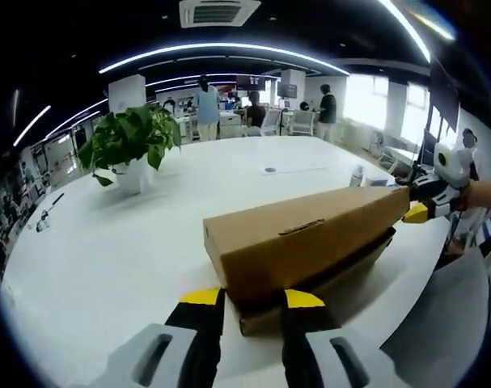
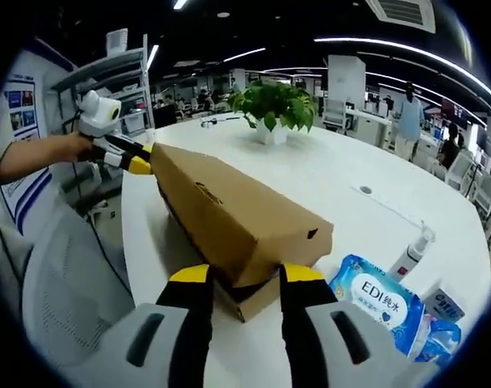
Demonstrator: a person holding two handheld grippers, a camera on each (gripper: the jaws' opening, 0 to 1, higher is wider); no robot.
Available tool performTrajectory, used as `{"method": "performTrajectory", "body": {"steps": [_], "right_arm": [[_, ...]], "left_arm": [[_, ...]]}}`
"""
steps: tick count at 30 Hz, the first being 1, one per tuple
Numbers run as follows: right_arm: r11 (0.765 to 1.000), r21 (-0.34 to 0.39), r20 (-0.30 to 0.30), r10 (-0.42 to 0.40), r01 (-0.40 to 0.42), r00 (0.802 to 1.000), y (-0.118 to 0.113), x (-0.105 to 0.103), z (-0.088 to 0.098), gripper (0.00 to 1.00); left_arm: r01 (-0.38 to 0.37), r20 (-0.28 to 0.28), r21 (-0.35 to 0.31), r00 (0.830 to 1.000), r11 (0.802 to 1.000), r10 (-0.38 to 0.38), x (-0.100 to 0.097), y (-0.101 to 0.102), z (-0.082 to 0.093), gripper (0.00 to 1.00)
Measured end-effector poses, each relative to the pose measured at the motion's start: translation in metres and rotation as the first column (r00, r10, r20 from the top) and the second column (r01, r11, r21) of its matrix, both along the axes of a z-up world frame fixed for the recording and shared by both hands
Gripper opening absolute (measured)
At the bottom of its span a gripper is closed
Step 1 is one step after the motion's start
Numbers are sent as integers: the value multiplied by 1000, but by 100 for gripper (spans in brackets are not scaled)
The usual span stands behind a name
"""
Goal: Operate the shoe box by opening the lid, removing the specified soft item, and placing it in the target area until the item is outside and the box remains undamaged.
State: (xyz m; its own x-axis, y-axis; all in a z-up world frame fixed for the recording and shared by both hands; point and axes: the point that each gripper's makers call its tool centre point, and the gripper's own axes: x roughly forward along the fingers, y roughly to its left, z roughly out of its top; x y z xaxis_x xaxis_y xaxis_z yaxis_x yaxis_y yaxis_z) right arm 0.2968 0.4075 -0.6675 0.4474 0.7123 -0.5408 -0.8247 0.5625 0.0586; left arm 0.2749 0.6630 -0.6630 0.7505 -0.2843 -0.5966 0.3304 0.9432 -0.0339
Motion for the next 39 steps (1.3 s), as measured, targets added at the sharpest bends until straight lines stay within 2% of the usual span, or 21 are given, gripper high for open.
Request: {"method": "performTrajectory", "body": {"steps": [7, 14, 32, 39], "right_arm": [[1000, 5, -43, 0, 0, 999, 1, -4, -13, 34], [1000, -14, -73, -2, 1, 997, 2, -6, -27, 35], [999, -46, -99, -26, 21, 995, 3, -5, -46, 34], [997, -75, -83, -23, 17, 996, 4, -4, -54, 34]], "left_arm": [[29, -41, -10, 999, 1000, -30, -4, -3, -15, 32], [55, -83, 21, 995, 998, -53, -6, -5, -32, 33], [61, -139, 24, 989, 998, -58, -6, -7, -54, 34], [54, -155, 25, 987, 998, -49, -4, -7, -61, 34]]}}
